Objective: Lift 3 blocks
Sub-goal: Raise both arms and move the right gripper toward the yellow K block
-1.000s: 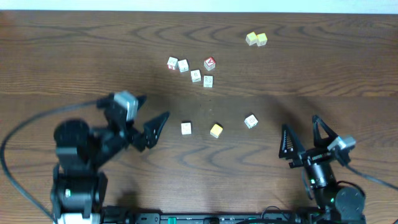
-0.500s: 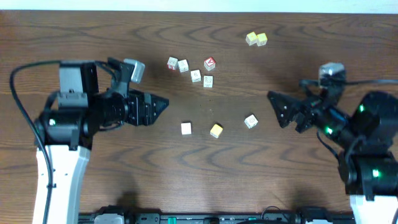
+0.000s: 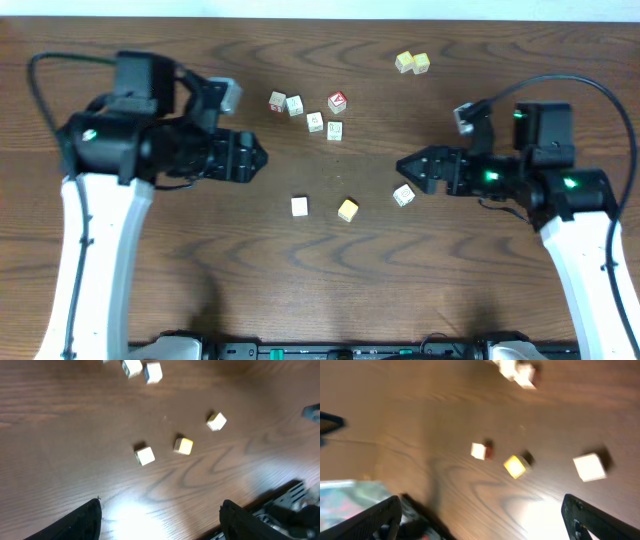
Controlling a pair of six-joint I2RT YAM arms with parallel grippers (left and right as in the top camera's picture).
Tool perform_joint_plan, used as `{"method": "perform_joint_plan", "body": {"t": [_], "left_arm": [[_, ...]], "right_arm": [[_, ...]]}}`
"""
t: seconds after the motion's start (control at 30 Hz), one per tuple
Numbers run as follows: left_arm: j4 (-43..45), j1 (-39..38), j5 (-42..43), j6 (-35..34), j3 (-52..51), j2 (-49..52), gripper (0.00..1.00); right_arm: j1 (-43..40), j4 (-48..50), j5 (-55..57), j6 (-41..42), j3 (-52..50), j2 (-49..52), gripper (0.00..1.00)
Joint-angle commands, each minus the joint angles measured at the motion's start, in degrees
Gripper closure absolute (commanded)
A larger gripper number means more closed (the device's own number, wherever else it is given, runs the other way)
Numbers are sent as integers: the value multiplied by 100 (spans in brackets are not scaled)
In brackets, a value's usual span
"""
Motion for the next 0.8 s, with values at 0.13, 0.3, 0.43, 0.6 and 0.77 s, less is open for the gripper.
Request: {"method": "perform_joint_plan", "body": {"t": [0.13, 0.3, 0.43, 0.6, 0.77], "left_arm": [[-107, -503, -533, -378, 103, 833, 24], [-326, -212, -2824, -2691, 96, 1193, 24], [-199, 111, -2664, -2929, 92, 1285, 24], [-221, 101, -1405, -2302, -87, 1285, 24], [-216, -107, -1252, -2048, -929, 1290, 24]], "right_arm": [[730, -120, 1246, -37, 295, 229, 1], [922, -122, 1351, -39, 264, 236, 1], [970, -109, 1357, -39, 247, 251, 1], [997, 146, 1453, 81, 247, 343, 1], [1001, 111, 2275, 970, 247, 675, 1]]}}
